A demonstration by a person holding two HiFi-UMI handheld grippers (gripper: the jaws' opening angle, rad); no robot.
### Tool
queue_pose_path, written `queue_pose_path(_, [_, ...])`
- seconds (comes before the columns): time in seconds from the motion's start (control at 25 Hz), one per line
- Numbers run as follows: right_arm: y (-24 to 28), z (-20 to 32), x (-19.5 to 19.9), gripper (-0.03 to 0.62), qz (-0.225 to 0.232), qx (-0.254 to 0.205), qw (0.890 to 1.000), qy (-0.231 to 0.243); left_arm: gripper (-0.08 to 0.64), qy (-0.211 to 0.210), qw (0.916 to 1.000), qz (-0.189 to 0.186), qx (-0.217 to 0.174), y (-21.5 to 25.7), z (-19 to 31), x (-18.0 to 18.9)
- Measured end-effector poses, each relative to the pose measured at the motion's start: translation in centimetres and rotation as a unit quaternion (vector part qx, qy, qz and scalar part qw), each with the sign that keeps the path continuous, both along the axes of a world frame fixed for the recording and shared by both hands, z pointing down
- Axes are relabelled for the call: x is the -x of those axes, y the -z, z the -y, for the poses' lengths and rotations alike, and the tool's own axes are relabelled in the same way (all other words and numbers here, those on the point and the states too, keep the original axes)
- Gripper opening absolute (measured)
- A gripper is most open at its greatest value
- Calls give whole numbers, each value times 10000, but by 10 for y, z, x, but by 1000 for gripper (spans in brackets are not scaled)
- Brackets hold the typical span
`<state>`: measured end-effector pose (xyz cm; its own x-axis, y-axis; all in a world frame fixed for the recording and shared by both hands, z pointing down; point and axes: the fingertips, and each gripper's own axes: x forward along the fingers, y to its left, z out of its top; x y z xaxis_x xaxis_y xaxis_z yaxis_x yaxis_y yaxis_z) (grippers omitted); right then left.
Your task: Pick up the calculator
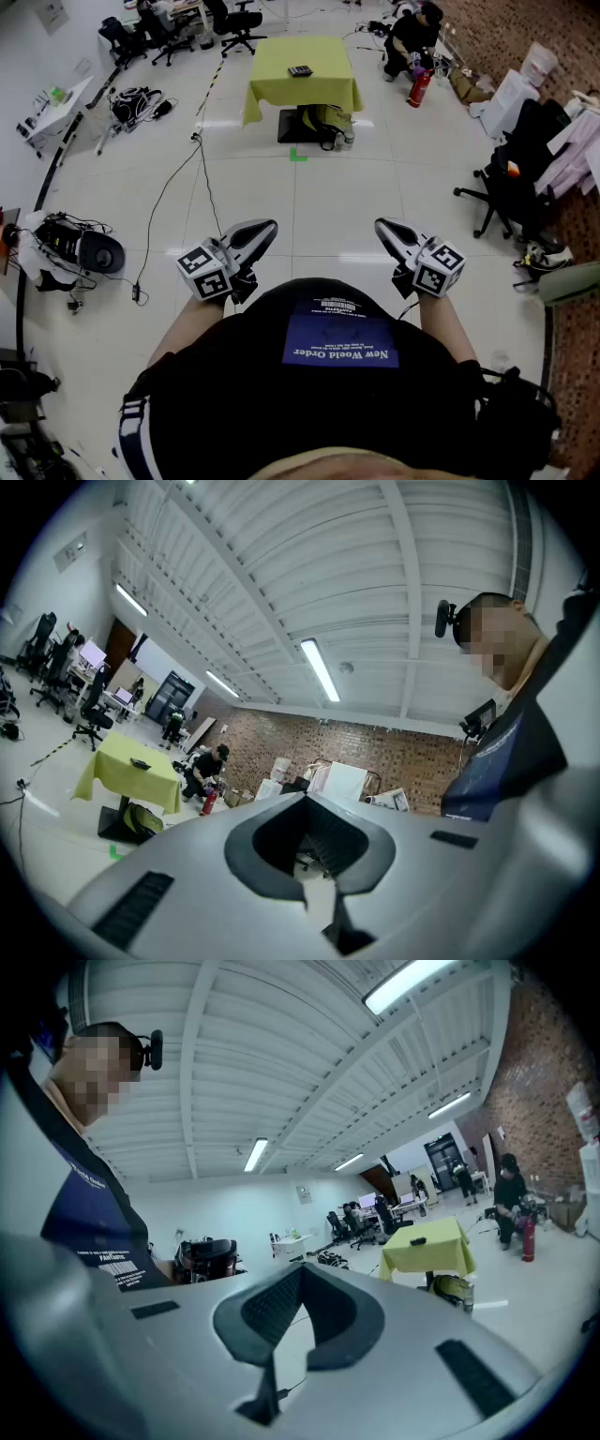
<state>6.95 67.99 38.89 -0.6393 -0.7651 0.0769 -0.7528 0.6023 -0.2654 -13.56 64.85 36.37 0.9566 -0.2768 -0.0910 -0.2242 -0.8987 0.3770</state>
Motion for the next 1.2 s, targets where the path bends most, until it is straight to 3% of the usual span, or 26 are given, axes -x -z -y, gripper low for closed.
queue_pose_path(0.6, [-21, -13, -86, -15, 66, 115, 9999, -107, 2, -280, 9992, 183, 217, -13, -11, -98])
queue_pose_path(0.92, [-34, 42, -51, -15, 30, 203, 9998, -37, 2, -305, 9989, 115, 336, -26, 47, -69])
queue_pose_path(1.2, [-20, 140, 9, -15, 18, 152, 9997, -170, 2, -552, 9979, 23, 346, -19, 142, -13])
